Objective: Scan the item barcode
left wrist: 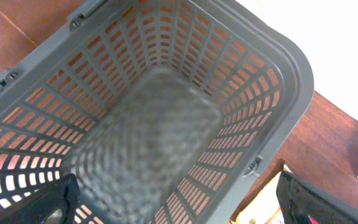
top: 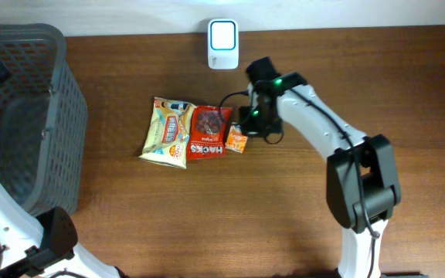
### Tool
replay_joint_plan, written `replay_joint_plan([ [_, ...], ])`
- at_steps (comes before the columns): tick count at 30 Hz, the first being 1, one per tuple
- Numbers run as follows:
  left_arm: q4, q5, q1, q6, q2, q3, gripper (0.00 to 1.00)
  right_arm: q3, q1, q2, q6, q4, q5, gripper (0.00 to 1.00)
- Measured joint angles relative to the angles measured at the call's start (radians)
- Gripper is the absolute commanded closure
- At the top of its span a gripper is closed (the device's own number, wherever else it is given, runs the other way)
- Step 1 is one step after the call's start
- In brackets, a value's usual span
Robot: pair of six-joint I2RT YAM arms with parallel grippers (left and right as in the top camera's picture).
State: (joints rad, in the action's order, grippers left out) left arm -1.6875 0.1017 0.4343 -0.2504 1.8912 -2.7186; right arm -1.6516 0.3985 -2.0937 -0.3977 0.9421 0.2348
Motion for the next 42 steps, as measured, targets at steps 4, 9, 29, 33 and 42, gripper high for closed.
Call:
replay_joint_plan([
  [4, 0.000, 0.000, 0.000, 0.000, 0.000, 0.000, 0.01, 0.000, 0.045, 0.000, -0.059, -0.032, -0.043, 0.96],
  [9, 0.000, 0.000, 0.000, 0.000, 0.000, 0.000, 0.01, 0.052, 0.045, 0.000, -0.109, -0.069, -0.071, 0.96],
  [29, 0.000, 0.000, 0.000, 0.000, 0.000, 0.000, 0.01, 0.153, 0.045, 0.003, -0.130, 0.048, -0.358, 0.96],
  [33, 0.000, 0.000, 0.000, 0.000, 0.000, 0.000, 0.01, 0.014, 0.045, 0.003, -0.126, 0.174, -0.351, 0.96],
  [42, 0.000, 0.000, 0.000, 0.000, 0.000, 0.000, 0.01, -0.108, 0.110, 0.003, 0.031, 0.063, -0.203, 0.34],
])
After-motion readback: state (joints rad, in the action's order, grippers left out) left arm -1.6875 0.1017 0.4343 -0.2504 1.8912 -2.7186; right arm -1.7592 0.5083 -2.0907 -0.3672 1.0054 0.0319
